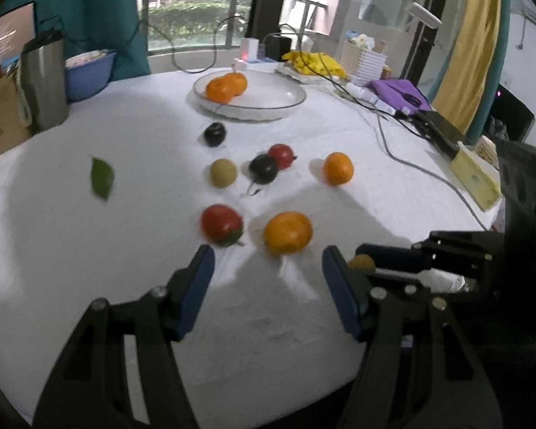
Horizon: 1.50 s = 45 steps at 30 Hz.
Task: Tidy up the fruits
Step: 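Grasp the oval orange fruit with the left gripper while the right grasps the small yellow-green fruit, then carry both fruits onto the white plate and open both grippers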
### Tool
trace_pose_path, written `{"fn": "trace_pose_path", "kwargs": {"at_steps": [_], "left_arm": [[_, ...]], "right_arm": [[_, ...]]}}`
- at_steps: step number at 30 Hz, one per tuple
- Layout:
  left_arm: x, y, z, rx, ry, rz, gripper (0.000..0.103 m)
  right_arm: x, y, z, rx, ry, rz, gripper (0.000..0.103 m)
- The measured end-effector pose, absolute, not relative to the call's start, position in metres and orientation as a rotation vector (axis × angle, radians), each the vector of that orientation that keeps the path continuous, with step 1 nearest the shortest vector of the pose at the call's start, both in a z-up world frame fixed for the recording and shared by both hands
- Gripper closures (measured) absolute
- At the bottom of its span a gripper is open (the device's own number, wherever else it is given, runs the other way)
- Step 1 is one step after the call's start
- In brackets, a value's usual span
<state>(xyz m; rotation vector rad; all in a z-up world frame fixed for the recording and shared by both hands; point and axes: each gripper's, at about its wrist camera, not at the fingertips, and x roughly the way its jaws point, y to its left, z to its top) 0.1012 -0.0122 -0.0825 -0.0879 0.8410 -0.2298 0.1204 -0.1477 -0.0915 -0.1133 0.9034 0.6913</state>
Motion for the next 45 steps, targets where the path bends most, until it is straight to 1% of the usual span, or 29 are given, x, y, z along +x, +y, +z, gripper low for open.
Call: {"fn": "trace_pose_path", "kwargs": {"at_steps": [10,11,12,13,14,15,22,30,45], "left_arm": [[0.132,-0.042,-0.092,-0.033,0.869,-0.298,0.039],[0.136,-0.045,-0.095,-0.021,0.883,-0.294,0.041],[0.138,-0.046,-0.098,-0.012,0.892,-0.294,0.051],[0.141,-0.048,-0.101,0.005,0.911,-0.289,0.054],[0.143,-0.048,-0.103,0.007,0.923,-0.287,0.060],[0.145,-0.048,-0.106,0.006,0.935,-0.279,0.064],[0.150,-0.045,-0.102,-0.018,0.940,-0.303,0.064],[0.160,-0.044,-0.084,-0.020,0.899,-0.314,0.064],[0.200,-0.042,-0.059,-0.031,0.842,-0.319,0.064]], "right_arm": [[0.146,-0.185,-0.084,-0.062,0.876,0.627,0.077],[0.149,-0.187,-0.084,-0.061,0.874,0.623,0.077],[0.151,-0.190,-0.083,-0.059,0.872,0.616,0.077],[0.154,-0.192,-0.083,-0.055,0.872,0.611,0.077],[0.157,-0.194,-0.082,-0.052,0.871,0.607,0.077],[0.159,-0.196,-0.082,-0.051,0.870,0.605,0.077],[0.173,-0.198,-0.081,-0.048,0.869,0.589,0.077],[0.190,-0.194,-0.072,-0.060,0.855,0.586,0.077],[0.232,-0.195,-0.059,-0.064,0.830,0.572,0.077]]}}
